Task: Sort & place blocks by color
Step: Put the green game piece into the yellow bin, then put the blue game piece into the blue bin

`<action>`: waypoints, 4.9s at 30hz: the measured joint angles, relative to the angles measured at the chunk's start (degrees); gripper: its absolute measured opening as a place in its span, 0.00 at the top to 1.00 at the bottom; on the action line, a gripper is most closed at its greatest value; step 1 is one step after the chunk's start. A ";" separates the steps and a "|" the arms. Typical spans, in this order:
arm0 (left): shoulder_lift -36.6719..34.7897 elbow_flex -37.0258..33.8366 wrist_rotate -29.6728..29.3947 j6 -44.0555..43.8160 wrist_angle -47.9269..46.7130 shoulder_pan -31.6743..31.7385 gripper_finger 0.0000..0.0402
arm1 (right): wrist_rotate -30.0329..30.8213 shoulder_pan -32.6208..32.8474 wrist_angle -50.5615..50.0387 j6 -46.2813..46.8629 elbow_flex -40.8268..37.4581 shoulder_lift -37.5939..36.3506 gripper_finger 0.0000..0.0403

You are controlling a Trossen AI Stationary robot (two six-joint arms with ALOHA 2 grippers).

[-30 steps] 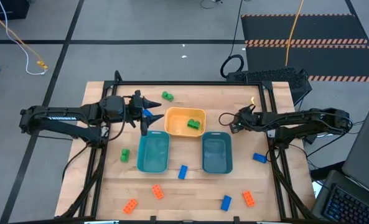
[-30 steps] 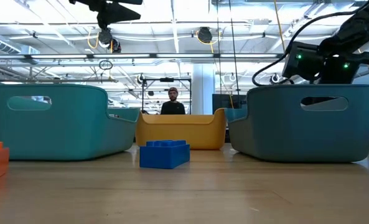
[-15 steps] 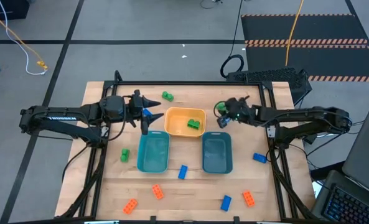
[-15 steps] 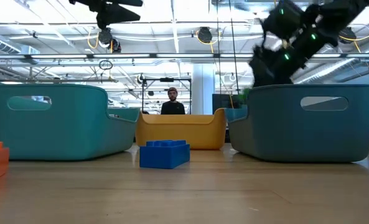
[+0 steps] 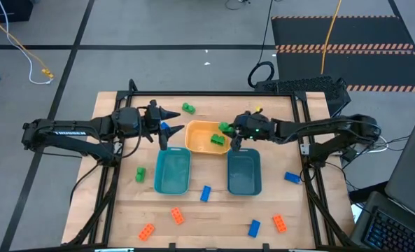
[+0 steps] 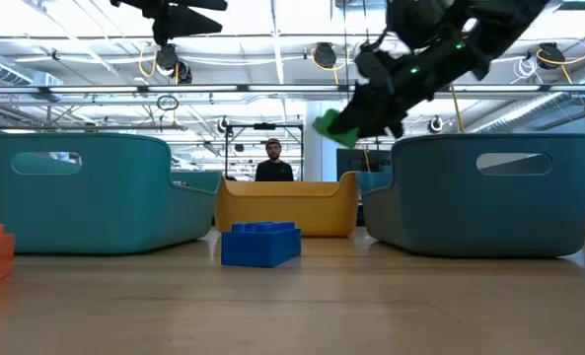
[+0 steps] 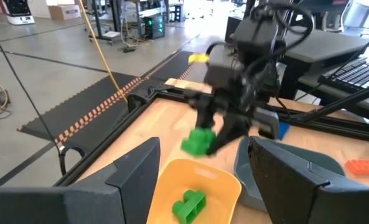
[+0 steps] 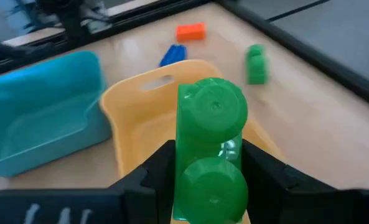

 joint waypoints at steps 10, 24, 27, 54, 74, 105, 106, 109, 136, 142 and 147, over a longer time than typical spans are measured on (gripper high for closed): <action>0.15 0.00 0.00 -0.26 0.81 0.00 0.39 | -2.11 2.62 -0.27 -0.11 4.62 8.02 0.67; 0.15 0.00 -0.02 0.12 0.78 -0.26 0.39 | 0.91 3.24 2.37 -0.78 4.62 7.40 0.68; 0.15 0.00 -0.02 0.11 0.96 -0.26 0.39 | 0.93 3.60 3.60 -0.58 4.62 7.40 0.68; 0.15 -0.02 1.51 3.93 2.90 5.44 0.39 | 0.73 4.35 2.49 -12.64 4.62 7.40 0.68; 15.53 -0.04 1.99 -6.67 -3.59 2.47 0.39 | 2.52 4.33 3.42 -12.58 2.78 7.40 0.67; 14.81 -0.02 -0.15 -7.40 0.62 -4.31 0.39 | 2.37 4.31 5.11 -11.86 2.13 7.40 0.67; 14.67 -0.02 -0.13 -7.28 1.23 -4.31 0.39 | 2.37 4.31 5.10 -11.85 2.13 7.40 0.67; 14.64 0.02 -0.15 -7.02 1.33 -4.31 0.39 | 2.38 4.31 5.08 -11.85 2.13 7.40 0.67; 14.67 0.00 0.02 -7.66 0.79 -4.92 0.39 | 2.42 4.31 7.09 -12.71 2.13 7.08 0.34; 14.67 0.00 0.00 -7.52 0.59 -4.92 0.39 | 6.18 4.33 0.58 -14.32 2.11 -1.81 0.35; 14.67 0.00 0.00 -7.45 0.41 -4.91 0.39 | 9.15 4.33 -16.14 -10.00 2.19 -13.41 0.38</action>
